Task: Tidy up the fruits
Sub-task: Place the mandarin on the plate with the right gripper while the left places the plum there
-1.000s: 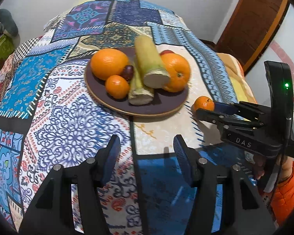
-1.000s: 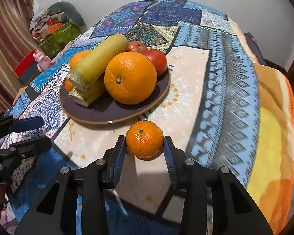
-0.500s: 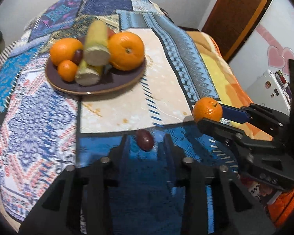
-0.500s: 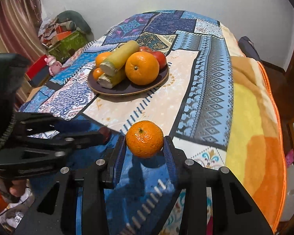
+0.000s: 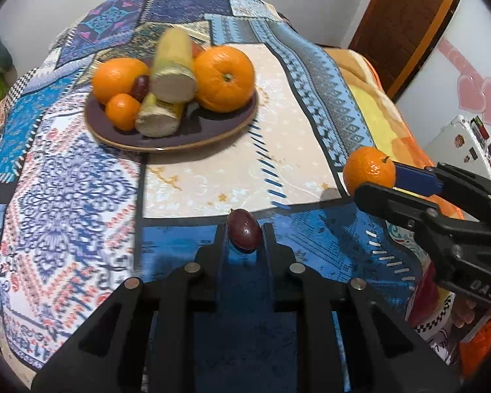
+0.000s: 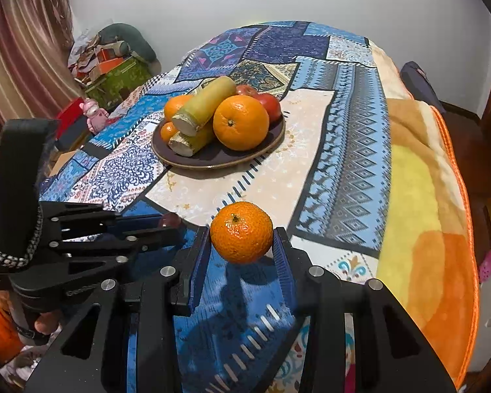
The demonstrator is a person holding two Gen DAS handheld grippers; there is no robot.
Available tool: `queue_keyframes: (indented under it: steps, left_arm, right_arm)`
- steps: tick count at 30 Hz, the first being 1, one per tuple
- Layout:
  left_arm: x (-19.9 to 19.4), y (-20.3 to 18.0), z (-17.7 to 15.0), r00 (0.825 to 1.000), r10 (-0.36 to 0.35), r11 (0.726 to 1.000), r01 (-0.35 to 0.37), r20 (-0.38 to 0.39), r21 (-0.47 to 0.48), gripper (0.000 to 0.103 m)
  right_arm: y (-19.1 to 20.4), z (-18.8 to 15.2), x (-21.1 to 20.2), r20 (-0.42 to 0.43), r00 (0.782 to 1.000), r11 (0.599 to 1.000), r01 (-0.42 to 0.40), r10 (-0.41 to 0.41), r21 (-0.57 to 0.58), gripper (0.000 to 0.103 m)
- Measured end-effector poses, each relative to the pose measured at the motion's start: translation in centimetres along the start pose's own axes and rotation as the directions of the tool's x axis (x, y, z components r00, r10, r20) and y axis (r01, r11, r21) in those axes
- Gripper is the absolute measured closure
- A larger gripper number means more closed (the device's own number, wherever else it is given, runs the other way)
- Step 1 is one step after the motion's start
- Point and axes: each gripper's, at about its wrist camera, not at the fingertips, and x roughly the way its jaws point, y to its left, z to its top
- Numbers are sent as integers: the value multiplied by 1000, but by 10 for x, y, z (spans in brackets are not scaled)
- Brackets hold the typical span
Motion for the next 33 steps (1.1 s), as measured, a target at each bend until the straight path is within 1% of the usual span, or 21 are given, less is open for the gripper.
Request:
queue_keyframes:
  steps: [3,9,13,19,24,30,33]
  left_arm:
    - [-13,16,2,1000,10,1000,-10,29,-21,84]
    - [-34,52,20,995,50,997,-44,92,-67,84]
    - [-39,77,32,992,66,993,-55,110,-101,84]
    - [-32,99,50,989,88,990,-74,116,-117,84]
    - [-24,109,65,988,98,990,-84,121,-113,84]
    - [-12,118,76,987,113,988,-99,116,-116,84]
    - [-3,125,79,988,117,986,-103,104,-131,84]
  right_arm:
    - [5,8,4,7,1000,1000,-8,8,-8,67]
    - [16,29,18,16,1000,999,-27,27,-22,67]
    - [25,40,31,14,999,999,-35,36,-34,67]
    - [33,53,52,-9,999,998,-34,33,-49,67]
    - [33,59,68,-44,999,998,-23,20,-64,67]
    - [28,61,80,-71,997,998,-25,21,-53,67]
    - [29,62,84,-75,997,998,-24,20,-55,67]
